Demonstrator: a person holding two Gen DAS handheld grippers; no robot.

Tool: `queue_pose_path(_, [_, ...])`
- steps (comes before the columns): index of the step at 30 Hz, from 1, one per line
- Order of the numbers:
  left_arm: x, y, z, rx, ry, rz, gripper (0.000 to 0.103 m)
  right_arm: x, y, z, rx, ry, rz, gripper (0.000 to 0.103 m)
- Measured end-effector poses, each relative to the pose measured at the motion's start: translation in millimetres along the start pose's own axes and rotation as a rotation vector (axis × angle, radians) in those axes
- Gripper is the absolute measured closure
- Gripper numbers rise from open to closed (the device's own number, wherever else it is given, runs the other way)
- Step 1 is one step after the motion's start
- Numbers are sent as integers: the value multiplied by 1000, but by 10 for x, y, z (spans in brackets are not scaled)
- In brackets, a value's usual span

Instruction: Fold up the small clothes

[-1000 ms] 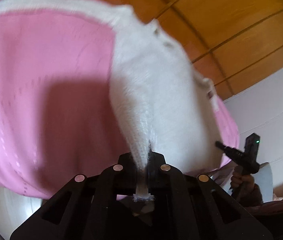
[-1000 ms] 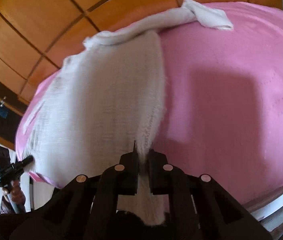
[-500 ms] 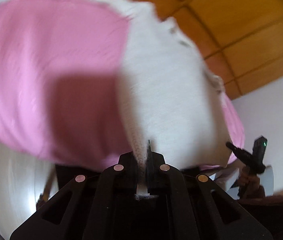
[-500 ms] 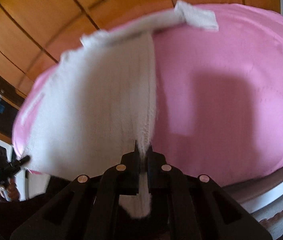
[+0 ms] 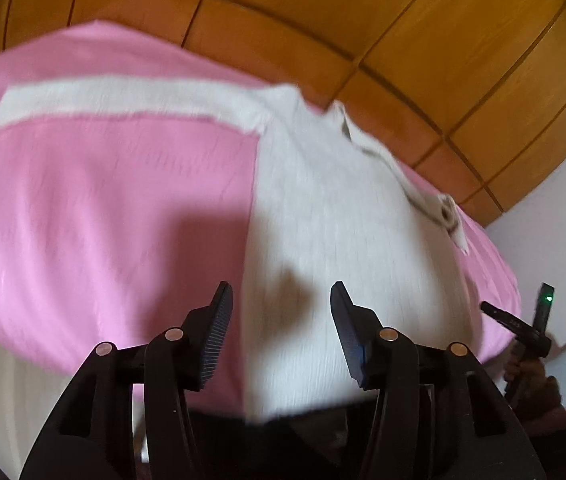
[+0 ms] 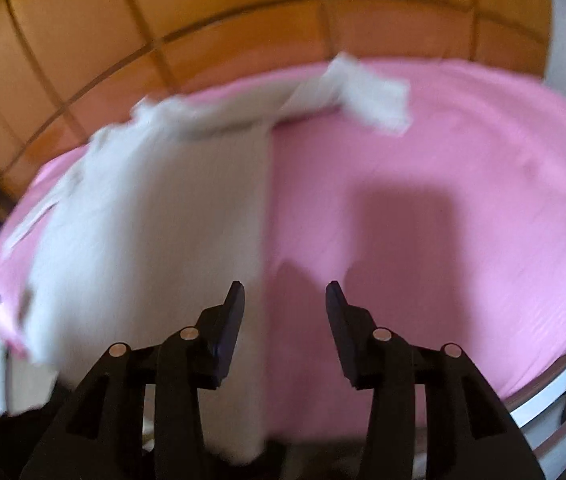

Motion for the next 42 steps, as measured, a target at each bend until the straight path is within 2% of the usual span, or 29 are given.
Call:
queue_pose_path(2, [-135,160,95,-3,4,18,54,-233,84,131,43,6,47,60])
queue_pose_path(7, [-274,716,430,-14,27,-18,54,-892,508,324,139,-12,122,60])
queue_pose_path(10, [-301,996,665,-28,90,-31,54,-1234,859,436,196,-14,113,60])
queue_pose_path(12, [-277,1146,772,-41,129,-55,54,-1361,1117,506,220,-32,75,61])
queue_pose_path(13, [-266,1218,811,-47,143,-68,54,-1401,1234,554,254,-43,55,63])
queue_pose_path(14, [-258,1264,841,-44,151,-78,54,-1435,1310,605,282,-48,42,85])
queue_pose_path(15, [-251,1328,870,-47,162,-89,54,-1470,1320,648,299,-50,42,90])
queue_pose_path(17, [-254,1412,903,-56,179,-99,54,-1540,1201,680,298,-42,75,92])
queue_pose_path(19, [-251,1457,930,-44,189,-111,54,-1631,904,709,274,-22,131,93])
queue_pose_path(23, [-286,1628,1082,-23,233,-126,54,-1852,125,828,253,9,258,94])
queue_pose_path(27, [-387,1842,1328,13,273,-142,54,-2048,-572,1119,307,51,367,96])
queue_pose_path(30, [-497,2013,1571,43,320,-145,54,-2127,-847,1433,381,100,399,98])
queue_pose_path(34, [-625,2284,1904,115,343,-189,54,-2189,-914,1926,470,172,398,99])
queue_pose_path(37, [-737,2468,2135,156,348,-200,54,-2189,-831,2283,548,209,356,99])
queue_pose_path(39, [-779,2624,2281,196,345,-227,41,-2178,-754,2557,567,266,325,99])
queue_pose_path(42, [-759,2881,2395,227,327,-290,41,-2157,-649,2884,577,337,284,99])
Point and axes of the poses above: each gripper's, at about its wrist camera, not at the fingertips, and y roughly the way its jaws point, z to its right, x to its underside, the point moved 9 cm from there along y, roughly the way its jaws point, and after that the axes turned 3 degrees about y, right-handed, at the moved point
